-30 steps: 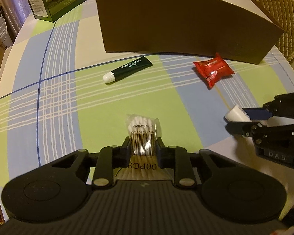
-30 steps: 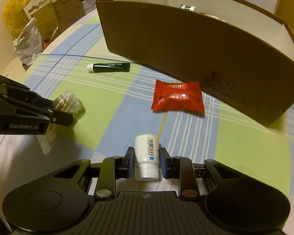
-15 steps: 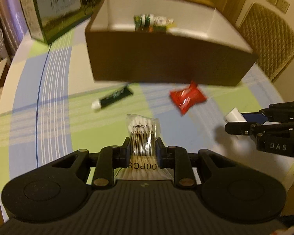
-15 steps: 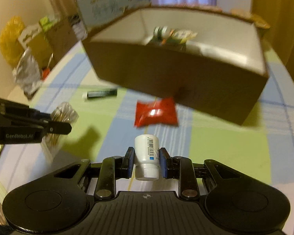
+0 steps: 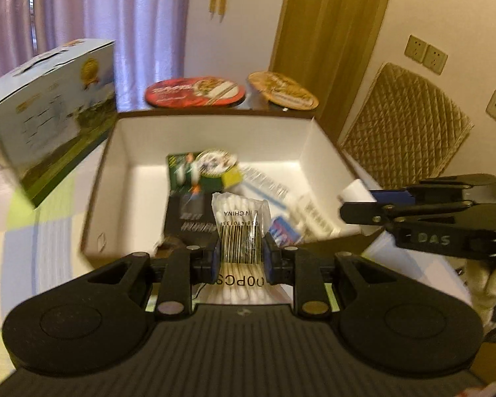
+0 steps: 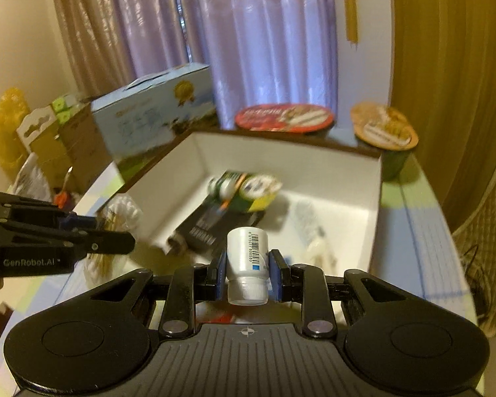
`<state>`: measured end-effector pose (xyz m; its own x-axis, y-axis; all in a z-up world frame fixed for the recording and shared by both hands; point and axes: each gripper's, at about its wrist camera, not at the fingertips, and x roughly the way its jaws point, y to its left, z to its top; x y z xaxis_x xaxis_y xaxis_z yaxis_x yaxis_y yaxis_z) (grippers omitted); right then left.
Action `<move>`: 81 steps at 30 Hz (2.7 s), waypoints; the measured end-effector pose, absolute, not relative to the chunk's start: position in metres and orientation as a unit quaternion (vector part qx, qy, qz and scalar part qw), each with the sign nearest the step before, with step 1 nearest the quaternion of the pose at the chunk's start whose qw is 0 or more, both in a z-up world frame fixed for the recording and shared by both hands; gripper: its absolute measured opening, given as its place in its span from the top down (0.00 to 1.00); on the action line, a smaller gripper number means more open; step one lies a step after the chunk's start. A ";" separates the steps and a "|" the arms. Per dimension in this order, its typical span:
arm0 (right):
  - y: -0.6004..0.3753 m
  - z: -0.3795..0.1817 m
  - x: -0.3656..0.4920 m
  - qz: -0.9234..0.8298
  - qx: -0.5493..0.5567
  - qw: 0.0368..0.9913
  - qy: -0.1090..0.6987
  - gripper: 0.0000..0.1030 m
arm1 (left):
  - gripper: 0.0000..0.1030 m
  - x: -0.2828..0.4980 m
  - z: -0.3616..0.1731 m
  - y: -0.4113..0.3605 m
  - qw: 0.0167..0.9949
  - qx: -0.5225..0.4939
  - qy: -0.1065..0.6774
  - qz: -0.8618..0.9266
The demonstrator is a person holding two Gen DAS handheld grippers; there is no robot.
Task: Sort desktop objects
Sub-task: 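Carry the cotton swab bag and white bottle up over the brown box, then lower the swab bag with the left tool while the right lowers the bottle, then open the left tool on the swab bag while the right releases the bottle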
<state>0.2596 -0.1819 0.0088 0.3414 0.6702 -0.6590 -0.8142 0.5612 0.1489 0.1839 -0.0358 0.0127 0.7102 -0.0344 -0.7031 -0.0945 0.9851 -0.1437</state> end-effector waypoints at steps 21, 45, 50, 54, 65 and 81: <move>-0.124 -0.039 0.386 0.416 -0.153 0.806 0.392 0.76 | 0.80 0.346 -0.047 -0.035 0.892 -0.077 0.446 0.008; -0.113 -0.057 0.410 0.411 -0.167 0.807 0.390 0.76 | 0.60 0.364 -0.064 -0.021 0.889 -0.093 0.449 0.005; -0.112 -0.058 0.412 0.410 -0.168 0.807 0.390 0.76 | 0.59 0.360 -0.062 -0.017 0.889 -0.095 0.448 0.008; -0.111 -0.059 0.413 0.406 -0.168 0.810 0.389 0.76 | 0.58 0.357 -0.061 -0.014 0.890 -0.092 0.446 0.014; -0.121 -0.049 0.406 0.412 -0.140 0.818 0.377 0.37 | 0.42 0.344 -0.050 0.000 0.896 -0.092 0.433 0.038; -0.159 -0.025 0.345 0.413 -0.096 0.837 0.346 0.02 | 0.19 0.290 -0.022 -0.004 0.903 -0.061 0.417 0.079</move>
